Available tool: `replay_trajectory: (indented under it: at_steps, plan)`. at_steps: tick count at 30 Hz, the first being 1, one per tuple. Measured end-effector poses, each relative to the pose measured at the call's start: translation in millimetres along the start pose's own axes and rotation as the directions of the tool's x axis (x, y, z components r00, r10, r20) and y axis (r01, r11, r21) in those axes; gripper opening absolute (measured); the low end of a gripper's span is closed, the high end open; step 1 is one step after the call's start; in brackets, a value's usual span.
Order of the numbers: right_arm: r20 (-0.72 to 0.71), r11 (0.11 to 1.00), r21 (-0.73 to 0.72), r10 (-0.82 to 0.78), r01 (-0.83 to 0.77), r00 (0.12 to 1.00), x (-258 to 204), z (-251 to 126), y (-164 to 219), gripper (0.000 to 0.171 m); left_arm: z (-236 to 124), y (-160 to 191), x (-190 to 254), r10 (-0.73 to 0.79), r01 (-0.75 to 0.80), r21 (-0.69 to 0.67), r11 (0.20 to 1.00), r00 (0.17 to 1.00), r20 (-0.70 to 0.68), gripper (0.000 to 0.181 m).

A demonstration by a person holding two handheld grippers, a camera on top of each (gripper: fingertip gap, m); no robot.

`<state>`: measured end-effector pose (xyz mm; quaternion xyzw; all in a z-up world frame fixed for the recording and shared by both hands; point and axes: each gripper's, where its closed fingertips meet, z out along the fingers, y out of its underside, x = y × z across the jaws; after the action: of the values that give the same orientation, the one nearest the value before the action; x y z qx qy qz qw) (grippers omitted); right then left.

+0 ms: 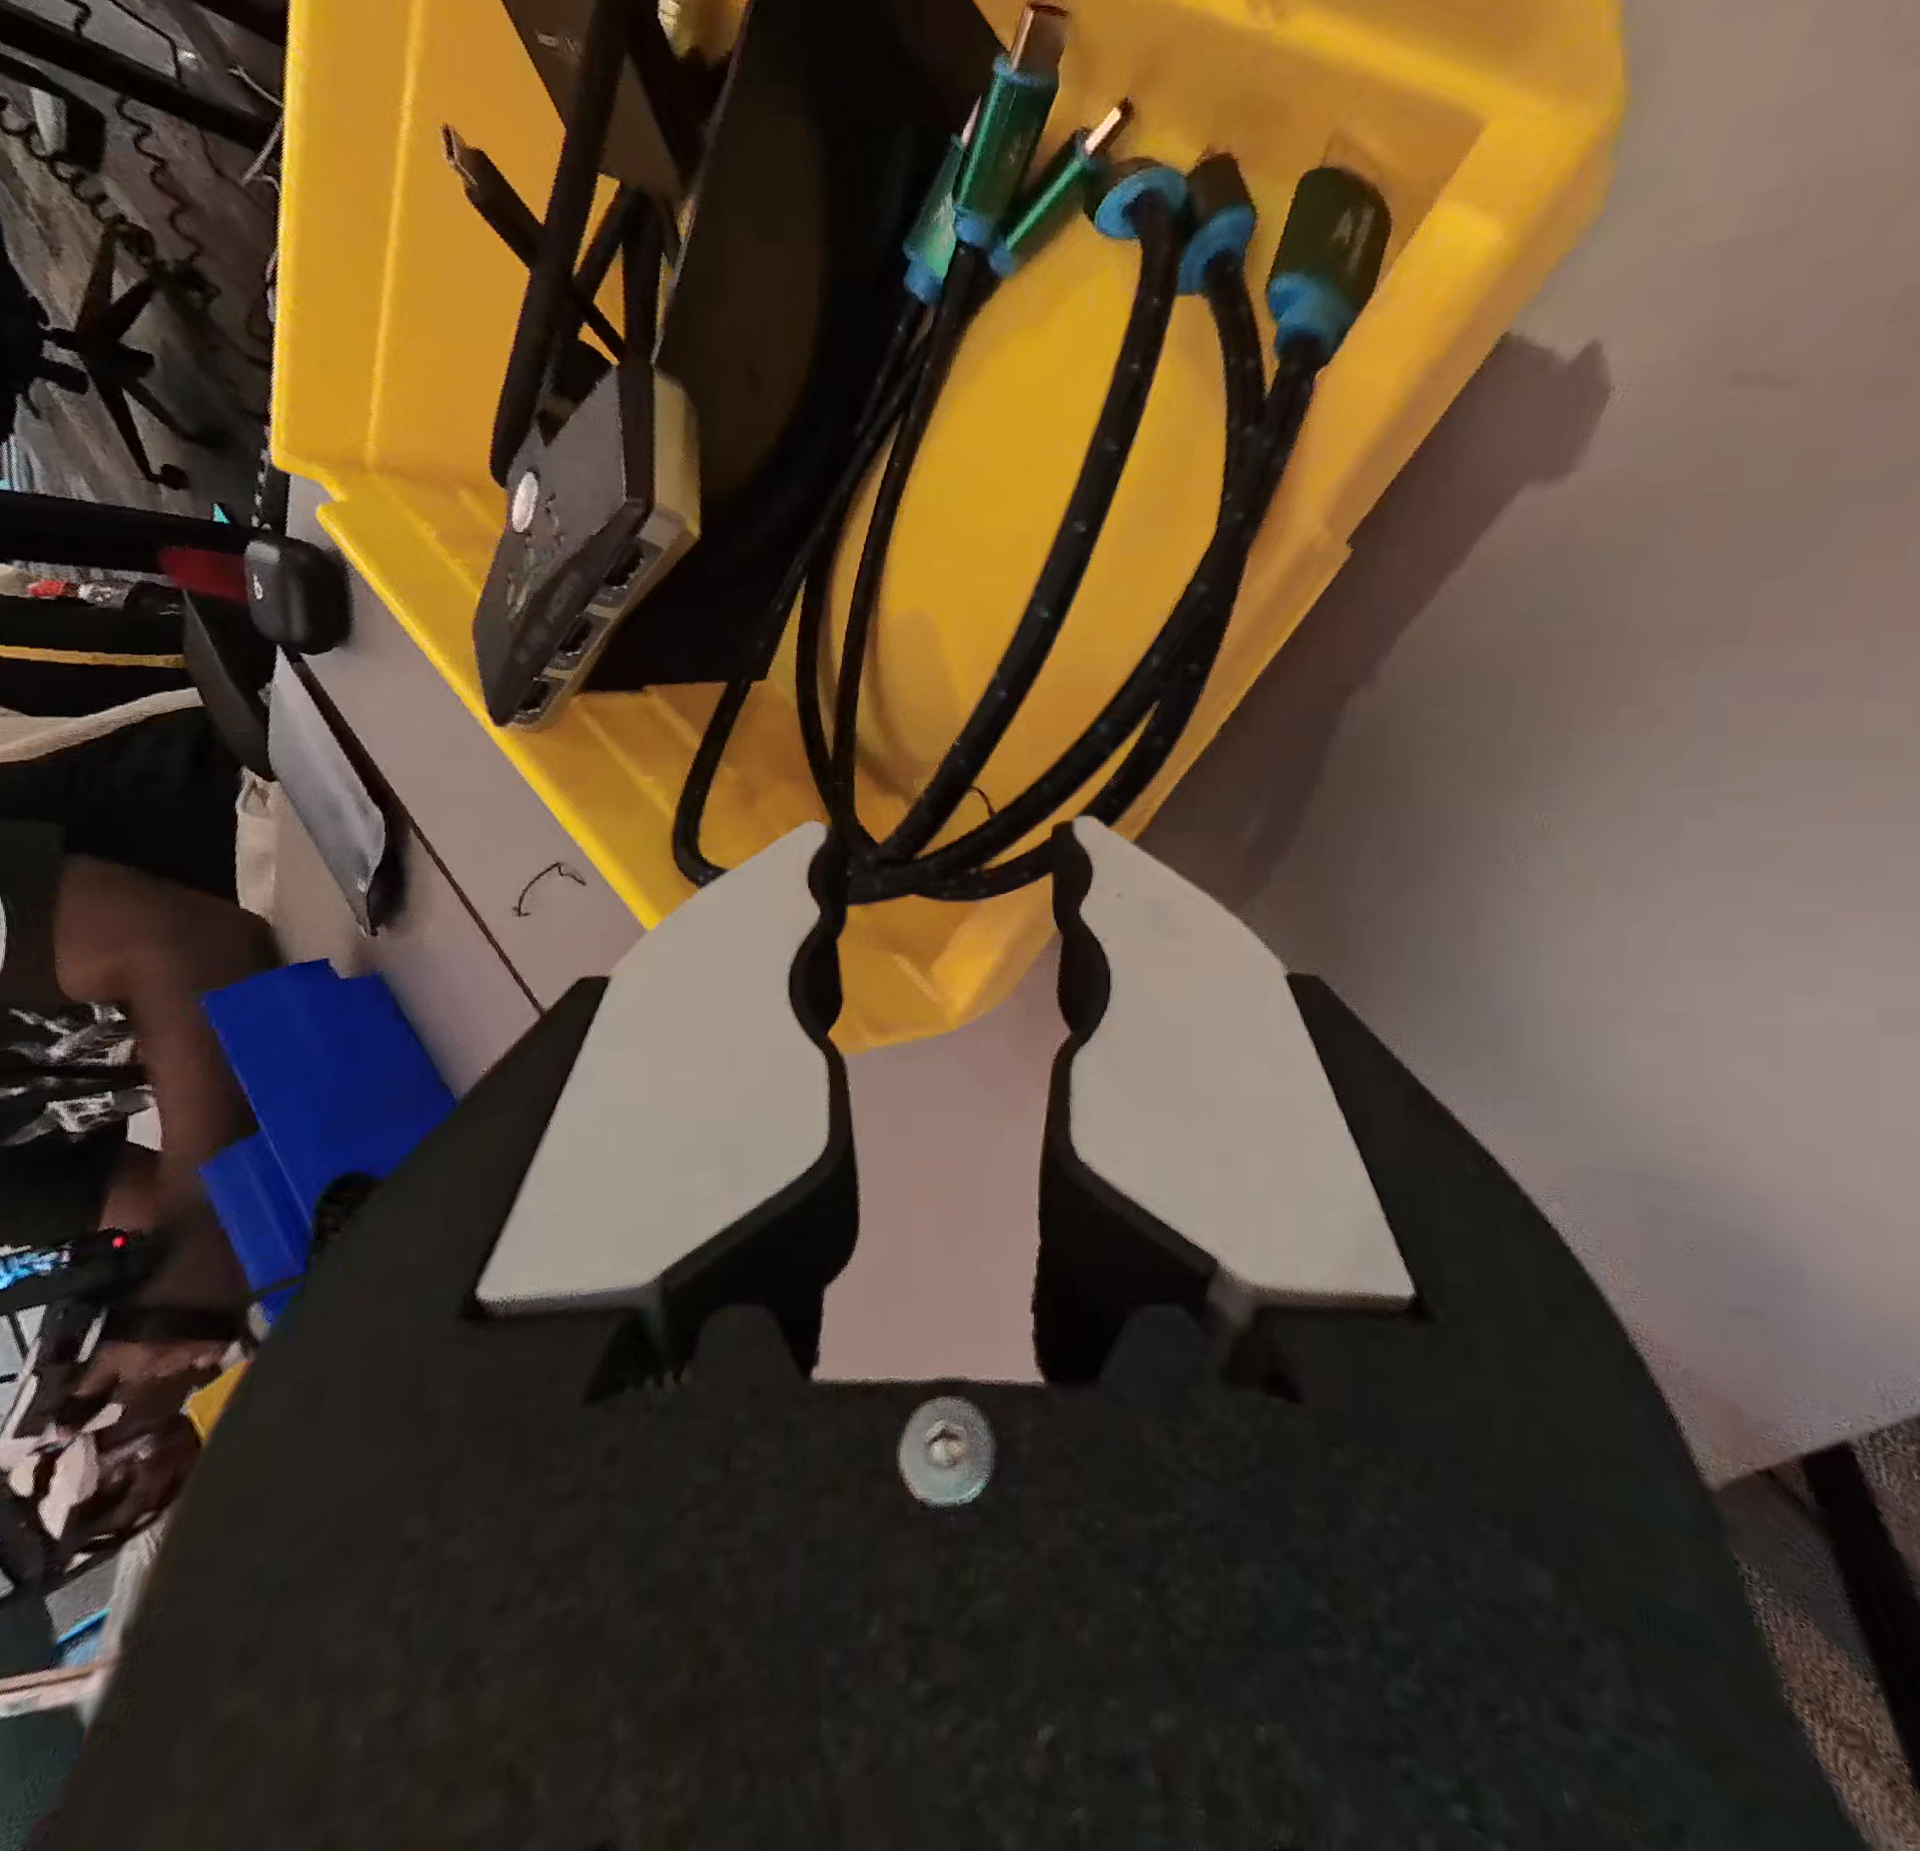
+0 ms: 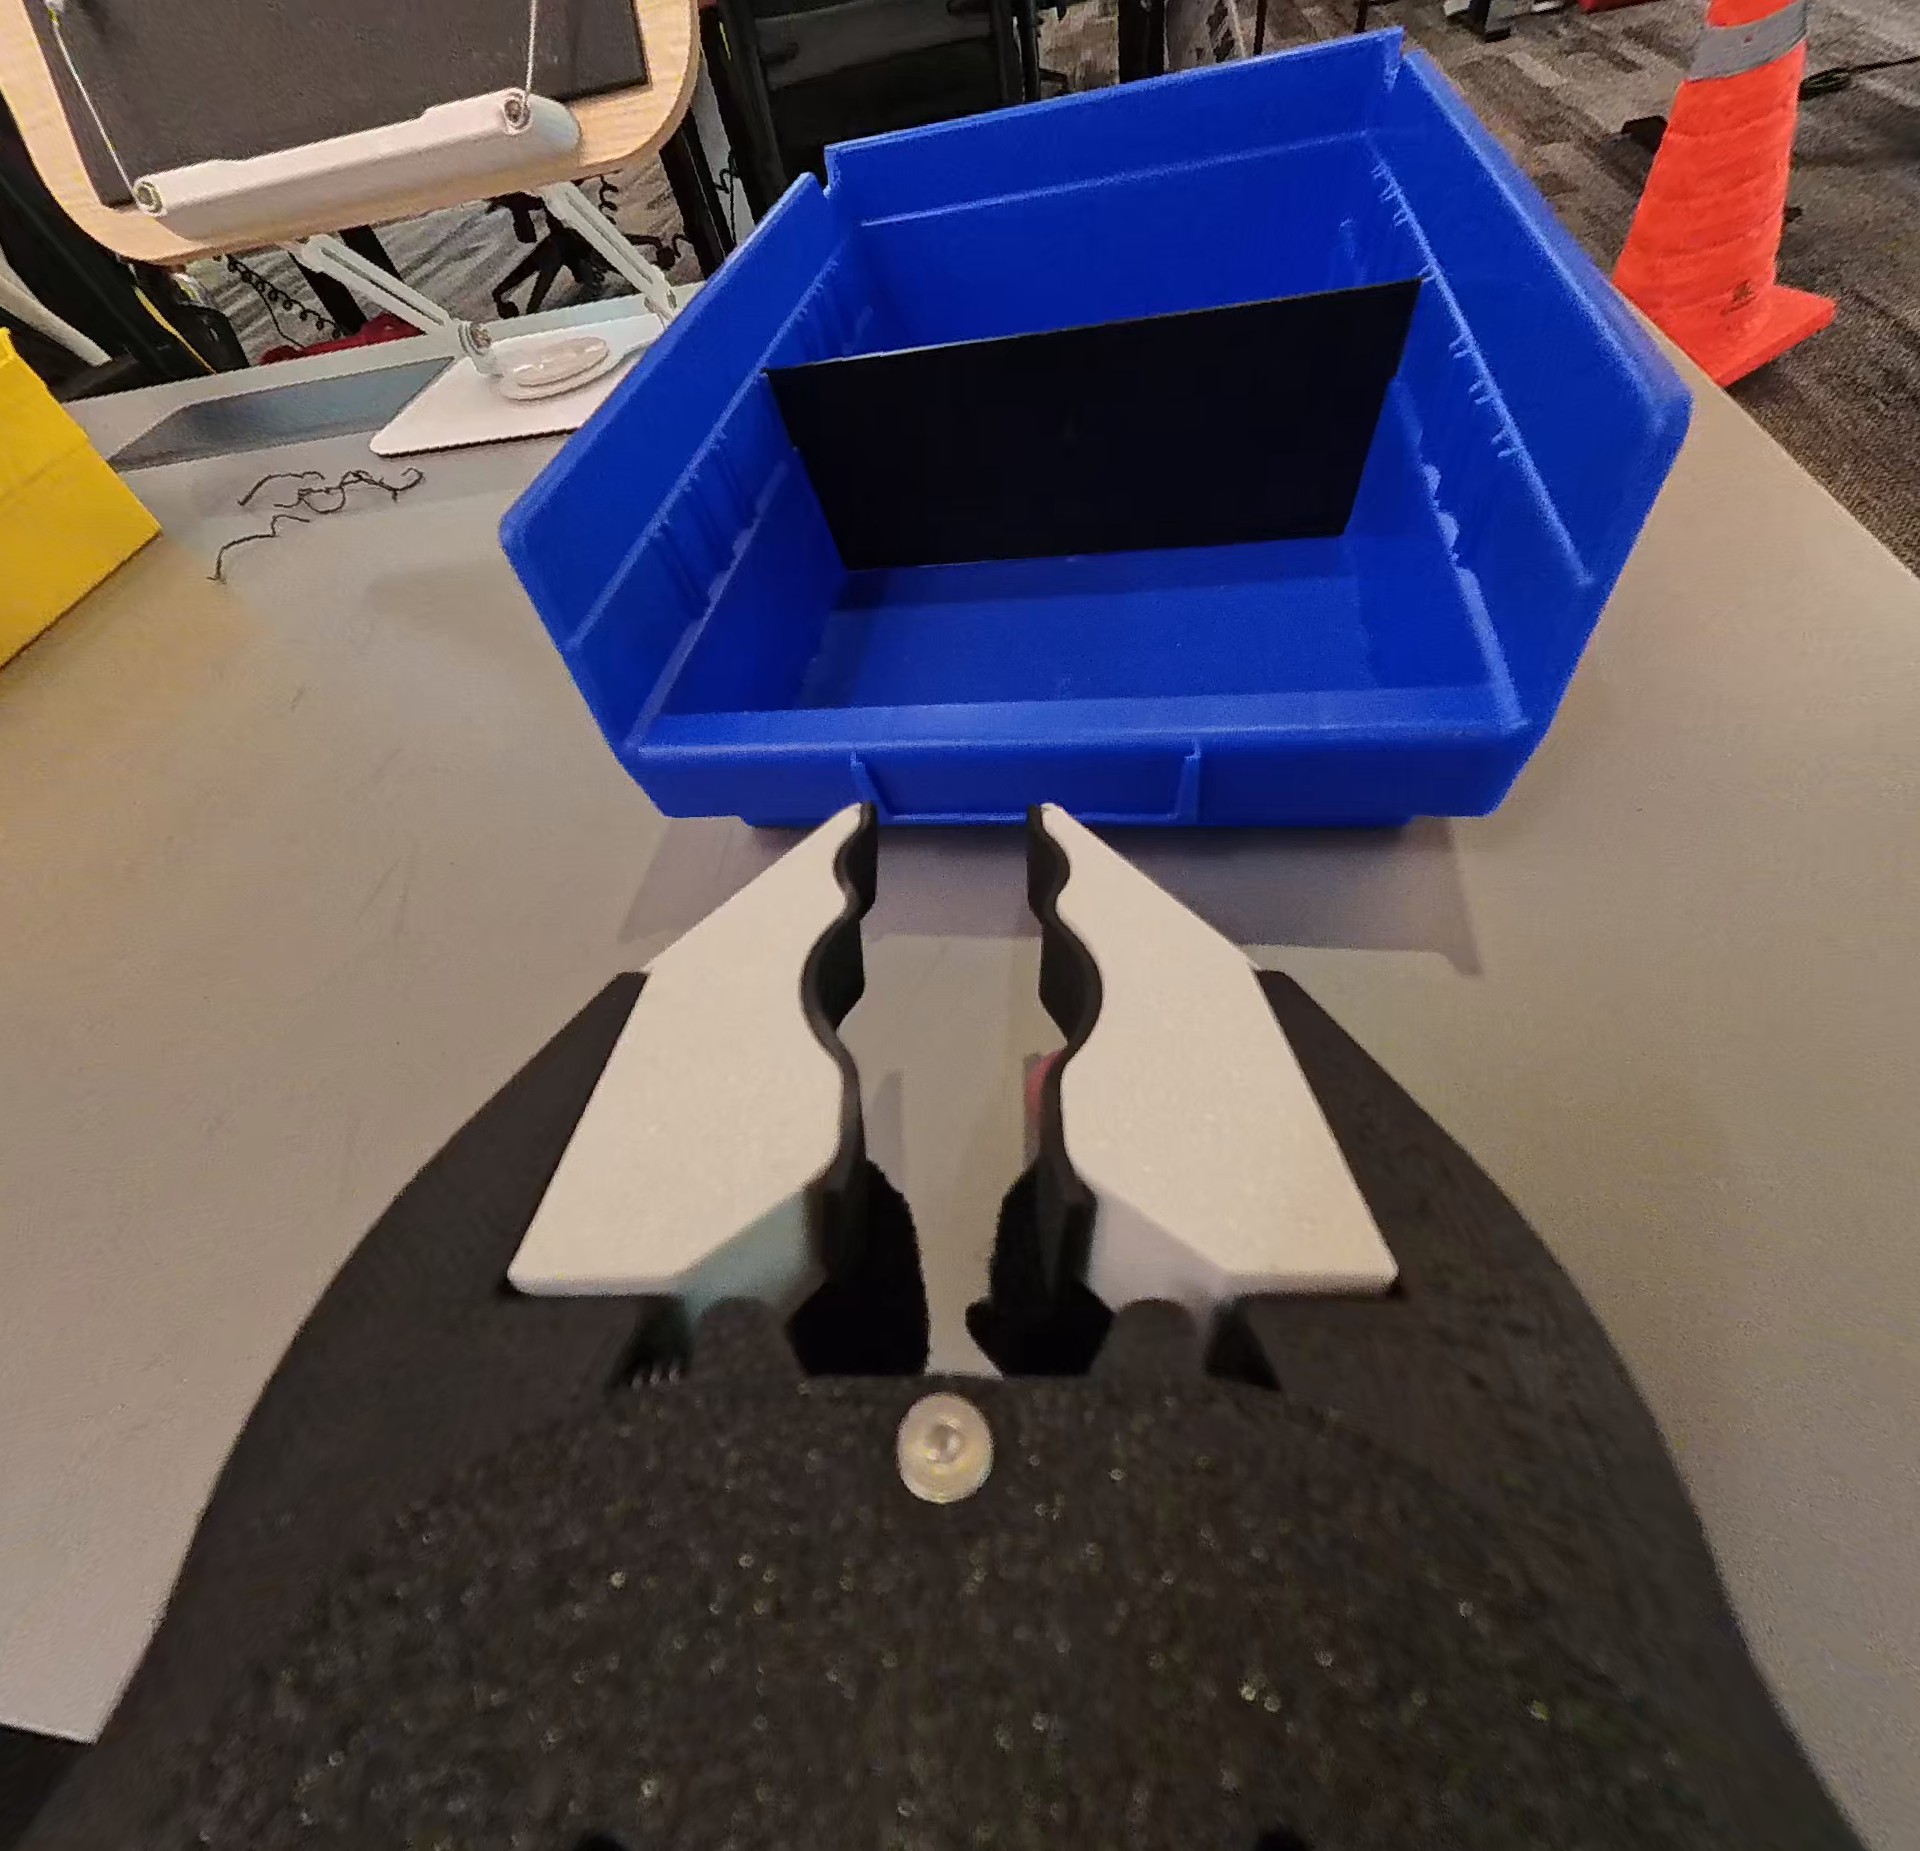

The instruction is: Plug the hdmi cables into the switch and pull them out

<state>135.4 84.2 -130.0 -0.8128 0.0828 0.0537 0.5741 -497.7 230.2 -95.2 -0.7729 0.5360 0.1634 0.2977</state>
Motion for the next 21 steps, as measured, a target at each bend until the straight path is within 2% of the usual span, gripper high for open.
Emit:
replay_trajectory:
  at_steps: [6,14,16,18,21]
  plan:
    - [-0.006,1.000,-0.012,-0.019,0.018,1.000,-1.1,-1.0,3.3,0.028,9.3,-16.1,-3.6,0.030,-0.026,0.046,0.999,0.995,-0.092,0.031]
    - [-0.011,0.999,-0.022,-0.027,0.027,1.000,0.1,-1.4,5.8,0.028,32.9,-25.3,12.7,0.122,-0.127,-0.011,0.992,0.974,-0.193,0.010]
    - [-0.012,0.999,-0.022,-0.028,0.028,1.000,0.5,-1.4,5.7,0.028,32.5,-30.1,7.1,0.091,-0.094,-0.007,0.996,0.978,-0.186,0.007]
    - [-0.012,0.999,-0.022,-0.028,0.028,1.000,1.1,-1.6,5.8,0.028,26.9,-40.4,-4.2,0.047,-0.038,0.066,0.997,0.988,-0.149,0.006]
    - [-0.010,0.999,-0.025,-0.022,0.022,1.000,1.8,-1.3,6.5,0.028,10.3,-58.2,-18.9,-0.050,0.084,0.250,0.965,0.989,-0.140,0.005]
